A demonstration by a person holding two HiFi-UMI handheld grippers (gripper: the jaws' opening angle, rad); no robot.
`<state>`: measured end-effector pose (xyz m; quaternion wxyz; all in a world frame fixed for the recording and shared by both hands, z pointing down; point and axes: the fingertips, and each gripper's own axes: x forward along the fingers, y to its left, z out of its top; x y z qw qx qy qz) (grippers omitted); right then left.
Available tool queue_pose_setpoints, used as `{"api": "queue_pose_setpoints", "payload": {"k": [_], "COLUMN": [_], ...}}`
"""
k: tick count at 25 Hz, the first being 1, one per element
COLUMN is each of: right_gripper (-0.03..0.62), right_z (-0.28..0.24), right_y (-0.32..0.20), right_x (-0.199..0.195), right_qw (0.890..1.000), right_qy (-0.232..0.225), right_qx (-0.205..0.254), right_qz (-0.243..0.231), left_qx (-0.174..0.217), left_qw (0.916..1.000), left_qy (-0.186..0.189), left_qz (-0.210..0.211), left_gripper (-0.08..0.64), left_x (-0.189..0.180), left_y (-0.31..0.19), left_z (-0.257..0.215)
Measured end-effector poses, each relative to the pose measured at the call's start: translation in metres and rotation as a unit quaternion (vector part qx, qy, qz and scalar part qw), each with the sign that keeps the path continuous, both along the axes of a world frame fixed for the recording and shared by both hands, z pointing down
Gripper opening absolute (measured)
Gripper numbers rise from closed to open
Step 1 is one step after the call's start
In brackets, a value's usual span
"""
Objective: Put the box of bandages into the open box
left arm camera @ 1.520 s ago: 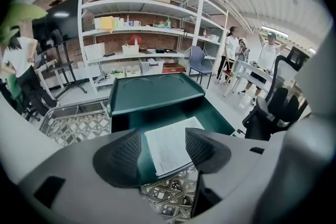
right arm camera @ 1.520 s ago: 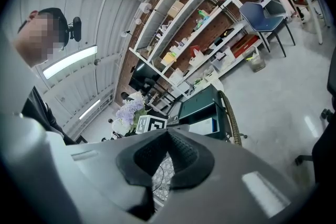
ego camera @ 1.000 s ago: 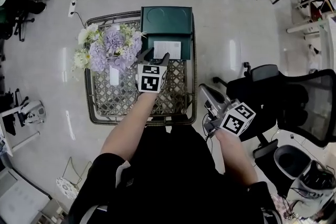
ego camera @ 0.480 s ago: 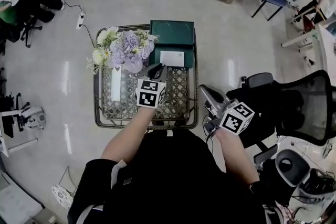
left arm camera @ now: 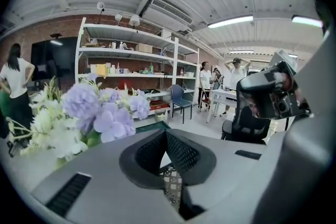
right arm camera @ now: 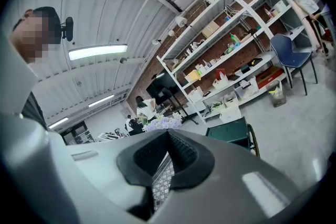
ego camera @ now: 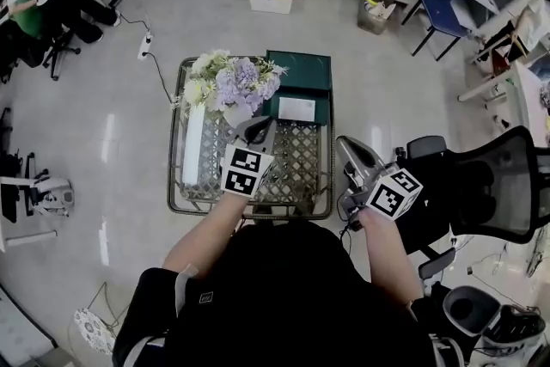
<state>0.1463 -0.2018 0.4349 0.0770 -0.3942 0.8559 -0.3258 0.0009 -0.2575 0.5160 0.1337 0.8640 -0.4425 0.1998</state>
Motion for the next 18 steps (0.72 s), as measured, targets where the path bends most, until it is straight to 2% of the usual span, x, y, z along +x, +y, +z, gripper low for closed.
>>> {"api": "queue_pose_setpoints", "payload": {"k": [9,12,14,18], "right_gripper": [0.011,0.011,0.011,0.011], "right_z": [-0.03,-0.039,-0.042,-0.054], "right_y": [0.004,0.006,0.006,0.008], "right_x": [-0.028,-0.031,-0.031,-0.029], "right_qw": [0.998,0.997,0.996,0.993], "right_qy": [0.03,0.037,0.05,0.071], "right_qx": [0.046,0.056,0.063,0.083], "right_qz": [0.018,0.027,0.032,0.039], "left_qx": [0.028,0.048,0.057,0.058], "left_qw": [0.999,0.9985,0.9982,0.9972], "left_qy": [0.034,0.026,0.018,0.033], "left_qz": [0.002,0.003,-0.005,-0.036], "left_gripper": [0.006,0.006,0.006,0.006], "left_x": [-0.056,-0.074,-0.09,-0.12], "left_y": [0.022,0.027,0.028,0.028], "left_z": [-0.052,-0.067,-0.071,-0.081]}}
